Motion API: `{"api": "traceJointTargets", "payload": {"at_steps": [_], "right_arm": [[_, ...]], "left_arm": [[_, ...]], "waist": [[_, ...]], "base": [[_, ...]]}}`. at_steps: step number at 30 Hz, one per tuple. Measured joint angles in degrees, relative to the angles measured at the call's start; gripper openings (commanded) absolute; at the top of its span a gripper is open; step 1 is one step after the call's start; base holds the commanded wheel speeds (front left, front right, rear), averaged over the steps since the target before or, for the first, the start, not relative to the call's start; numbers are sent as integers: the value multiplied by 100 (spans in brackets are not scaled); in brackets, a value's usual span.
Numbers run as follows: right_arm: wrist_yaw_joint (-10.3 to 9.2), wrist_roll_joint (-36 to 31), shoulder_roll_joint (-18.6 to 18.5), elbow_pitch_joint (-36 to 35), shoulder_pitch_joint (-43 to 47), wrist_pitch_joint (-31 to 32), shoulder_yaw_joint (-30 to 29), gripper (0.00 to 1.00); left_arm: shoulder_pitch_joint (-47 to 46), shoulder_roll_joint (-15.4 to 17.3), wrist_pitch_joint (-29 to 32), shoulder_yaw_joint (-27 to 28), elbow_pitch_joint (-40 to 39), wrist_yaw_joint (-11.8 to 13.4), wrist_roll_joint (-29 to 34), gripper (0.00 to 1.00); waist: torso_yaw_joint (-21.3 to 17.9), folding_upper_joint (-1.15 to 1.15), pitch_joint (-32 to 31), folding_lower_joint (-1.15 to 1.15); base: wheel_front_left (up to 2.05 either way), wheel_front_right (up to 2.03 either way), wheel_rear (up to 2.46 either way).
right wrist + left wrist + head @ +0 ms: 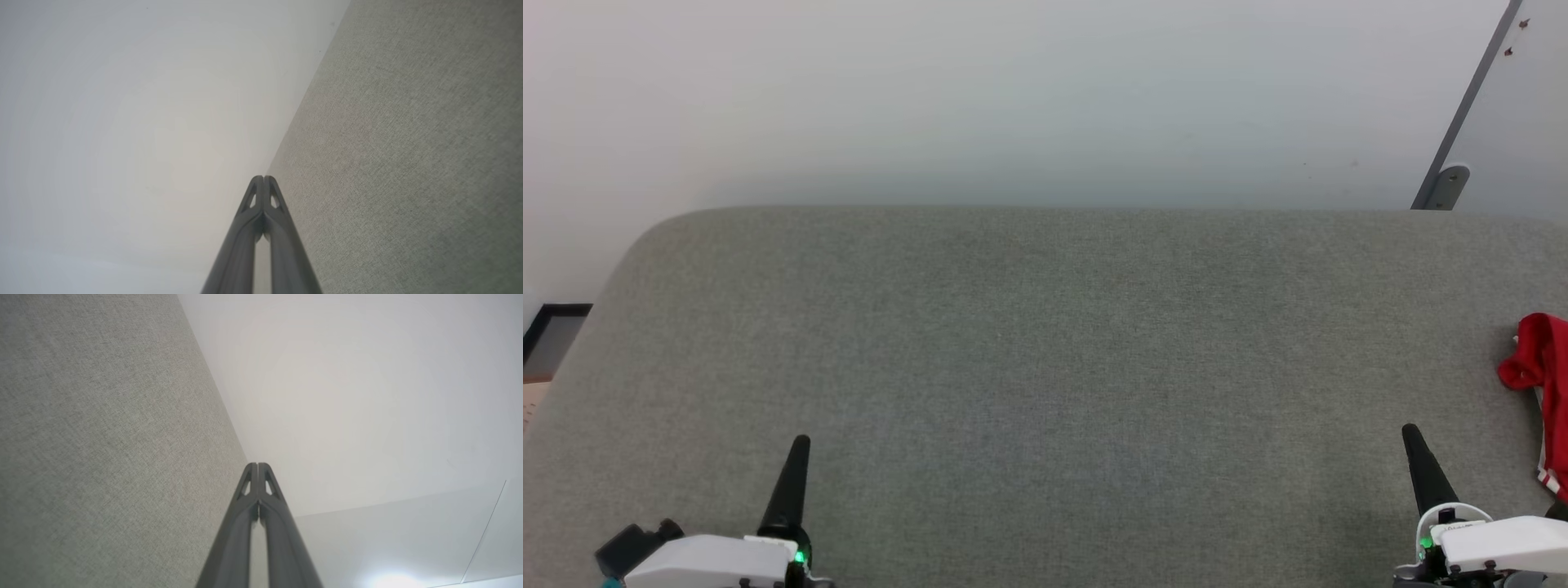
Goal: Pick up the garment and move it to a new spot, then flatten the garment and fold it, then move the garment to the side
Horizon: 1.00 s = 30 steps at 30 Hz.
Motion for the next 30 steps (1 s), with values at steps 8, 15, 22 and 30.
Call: {"api": "traceJointTargets", "payload": {"at_steps": [8,15,22,30], "right_arm": [[0,393,14,-24,-30,94,-22,0],[0,724,26,-47,-77,186,-46,0],[0,1043,37,-73,-115,253,-70,0],[0,1379,51,-94,-138,344,-94,0]], "left_arm": [[-63,-79,105,35,5,0,-300,0],[-131,-137,200,65,9,0,-527,0],[-188,-211,272,88,13,0,-769,0],[-257,-271,350,114,16,0,-1020,0]], "waist": [[1,0,27,0],[3,0,50,0],[4,0,74,0],[5,0,100,0]], "base": [[0,0,0],[0,0,0],[0,0,0],[0,0,0]]}}
